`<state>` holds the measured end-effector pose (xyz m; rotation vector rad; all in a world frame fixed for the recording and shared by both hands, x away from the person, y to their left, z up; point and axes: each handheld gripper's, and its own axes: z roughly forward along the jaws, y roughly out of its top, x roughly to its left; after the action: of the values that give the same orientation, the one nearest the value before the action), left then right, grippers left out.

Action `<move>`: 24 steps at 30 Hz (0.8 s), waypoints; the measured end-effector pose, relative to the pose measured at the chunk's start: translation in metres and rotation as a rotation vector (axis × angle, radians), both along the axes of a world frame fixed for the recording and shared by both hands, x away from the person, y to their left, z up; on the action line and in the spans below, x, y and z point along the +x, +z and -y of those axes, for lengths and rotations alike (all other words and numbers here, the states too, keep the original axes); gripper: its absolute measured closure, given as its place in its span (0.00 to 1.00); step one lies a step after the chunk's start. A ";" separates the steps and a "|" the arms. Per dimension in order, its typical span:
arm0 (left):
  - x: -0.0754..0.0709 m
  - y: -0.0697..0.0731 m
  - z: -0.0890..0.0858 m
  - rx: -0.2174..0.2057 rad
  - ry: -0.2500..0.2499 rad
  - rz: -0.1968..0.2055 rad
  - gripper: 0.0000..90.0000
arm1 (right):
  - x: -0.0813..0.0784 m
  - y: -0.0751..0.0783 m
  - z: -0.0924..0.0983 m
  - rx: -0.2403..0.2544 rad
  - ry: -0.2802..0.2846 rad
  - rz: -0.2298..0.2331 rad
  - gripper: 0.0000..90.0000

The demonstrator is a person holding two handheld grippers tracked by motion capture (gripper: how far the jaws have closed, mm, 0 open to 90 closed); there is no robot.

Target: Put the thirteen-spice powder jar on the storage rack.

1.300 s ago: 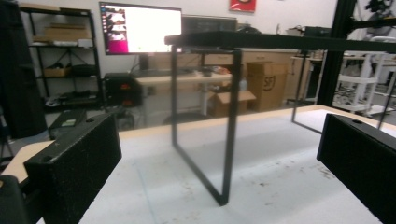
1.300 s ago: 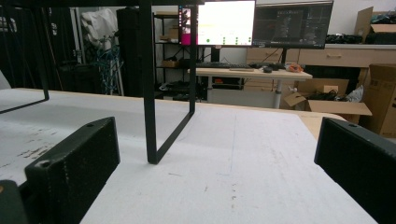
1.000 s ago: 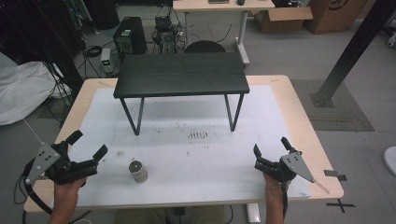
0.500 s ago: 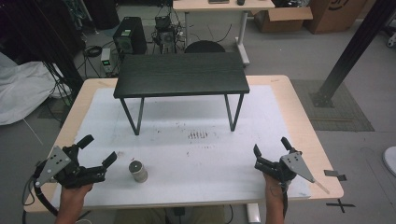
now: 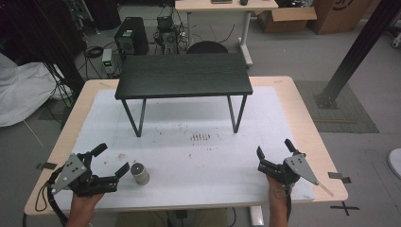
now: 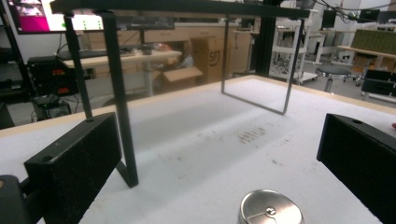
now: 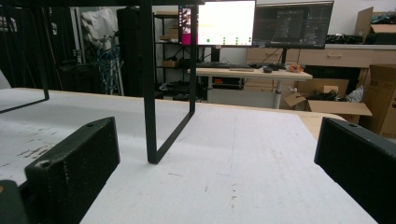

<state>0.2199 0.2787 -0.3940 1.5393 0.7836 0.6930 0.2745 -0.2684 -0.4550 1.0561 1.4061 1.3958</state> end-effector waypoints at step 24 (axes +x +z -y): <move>0.000 -0.031 0.029 0.107 -0.082 -0.098 0.02 | 0.000 0.000 0.000 0.003 0.000 0.001 0.00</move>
<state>0.2195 0.2500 -0.4250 1.7037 0.7621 0.6108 0.2743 -0.2685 -0.4550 1.0577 1.4035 1.3986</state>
